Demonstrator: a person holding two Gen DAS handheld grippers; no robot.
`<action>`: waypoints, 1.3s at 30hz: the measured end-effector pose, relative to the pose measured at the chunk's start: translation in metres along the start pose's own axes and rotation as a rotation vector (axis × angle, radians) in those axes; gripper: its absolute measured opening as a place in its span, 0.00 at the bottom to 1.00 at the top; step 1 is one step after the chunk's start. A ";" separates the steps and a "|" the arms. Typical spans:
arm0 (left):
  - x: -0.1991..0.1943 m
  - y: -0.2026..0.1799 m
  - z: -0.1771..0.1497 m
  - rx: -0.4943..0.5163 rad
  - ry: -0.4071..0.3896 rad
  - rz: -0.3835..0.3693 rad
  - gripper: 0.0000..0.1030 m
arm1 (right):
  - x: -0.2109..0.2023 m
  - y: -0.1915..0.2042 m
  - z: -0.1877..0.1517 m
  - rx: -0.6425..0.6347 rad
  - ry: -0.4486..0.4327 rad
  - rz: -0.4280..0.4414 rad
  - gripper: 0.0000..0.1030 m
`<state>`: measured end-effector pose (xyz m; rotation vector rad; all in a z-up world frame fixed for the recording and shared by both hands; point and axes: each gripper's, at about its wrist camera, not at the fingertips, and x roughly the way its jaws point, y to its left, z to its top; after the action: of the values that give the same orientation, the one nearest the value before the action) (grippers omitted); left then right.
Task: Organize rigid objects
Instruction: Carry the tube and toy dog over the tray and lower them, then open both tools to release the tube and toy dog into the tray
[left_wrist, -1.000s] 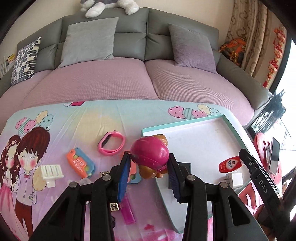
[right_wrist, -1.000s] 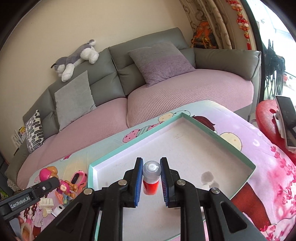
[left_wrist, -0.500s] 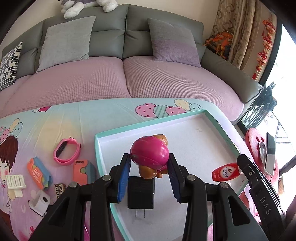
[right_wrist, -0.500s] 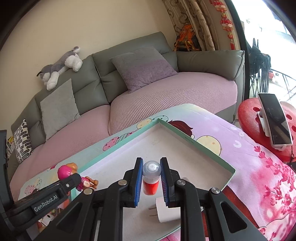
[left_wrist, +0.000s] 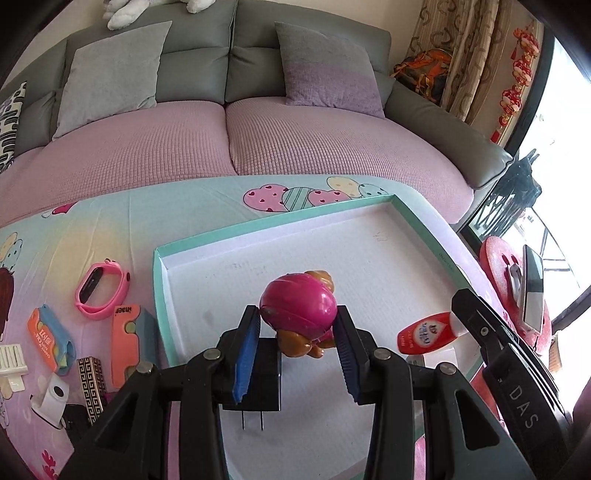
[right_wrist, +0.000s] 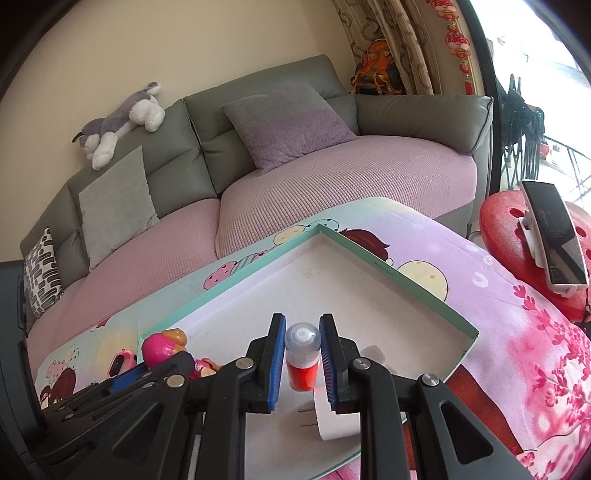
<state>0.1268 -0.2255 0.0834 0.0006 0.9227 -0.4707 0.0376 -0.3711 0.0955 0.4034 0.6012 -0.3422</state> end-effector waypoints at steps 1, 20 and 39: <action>-0.001 0.001 0.000 -0.004 -0.001 0.000 0.41 | 0.001 0.001 0.000 -0.004 0.002 0.000 0.20; -0.010 0.023 0.005 -0.074 0.009 0.044 0.63 | 0.008 0.009 -0.004 -0.038 0.033 -0.028 0.38; 0.003 0.071 -0.003 -0.182 0.084 0.210 0.91 | 0.023 0.017 -0.013 -0.088 0.088 -0.053 0.92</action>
<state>0.1533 -0.1623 0.0653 -0.0481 1.0334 -0.1919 0.0562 -0.3545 0.0765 0.3200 0.7117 -0.3486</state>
